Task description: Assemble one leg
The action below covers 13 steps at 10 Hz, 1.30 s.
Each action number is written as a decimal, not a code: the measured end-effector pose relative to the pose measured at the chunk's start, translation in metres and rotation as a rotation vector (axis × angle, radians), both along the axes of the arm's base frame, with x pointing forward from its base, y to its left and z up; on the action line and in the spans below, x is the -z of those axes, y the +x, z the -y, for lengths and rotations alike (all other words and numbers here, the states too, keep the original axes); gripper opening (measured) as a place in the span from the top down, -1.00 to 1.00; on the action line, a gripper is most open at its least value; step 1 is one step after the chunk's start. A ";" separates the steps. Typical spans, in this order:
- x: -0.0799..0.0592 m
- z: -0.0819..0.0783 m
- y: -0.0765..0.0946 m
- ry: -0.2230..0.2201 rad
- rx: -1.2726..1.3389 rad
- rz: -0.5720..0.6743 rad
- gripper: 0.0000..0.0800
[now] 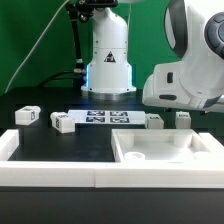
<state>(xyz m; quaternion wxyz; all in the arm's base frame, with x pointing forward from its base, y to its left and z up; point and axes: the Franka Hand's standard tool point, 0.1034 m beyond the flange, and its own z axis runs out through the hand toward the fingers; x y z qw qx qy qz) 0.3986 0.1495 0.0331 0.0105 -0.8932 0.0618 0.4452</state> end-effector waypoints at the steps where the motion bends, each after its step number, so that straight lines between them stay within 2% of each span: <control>1: 0.005 0.000 -0.001 -0.001 0.002 0.008 -0.62; 3: 0.014 -0.004 -0.002 0.000 -0.002 0.020 -0.62; 7: 0.022 0.000 -0.005 -0.006 0.004 0.021 -0.62; 8: 0.022 0.000 -0.005 -0.006 0.005 0.021 -0.37; 10: 0.022 0.000 -0.005 -0.006 0.005 0.021 0.28; 13: 0.022 0.000 -0.005 -0.006 0.005 0.021 0.27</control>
Offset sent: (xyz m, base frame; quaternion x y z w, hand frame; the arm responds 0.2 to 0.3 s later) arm -0.0041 0.0025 -0.0150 -0.0013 0.0121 0.0032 0.9999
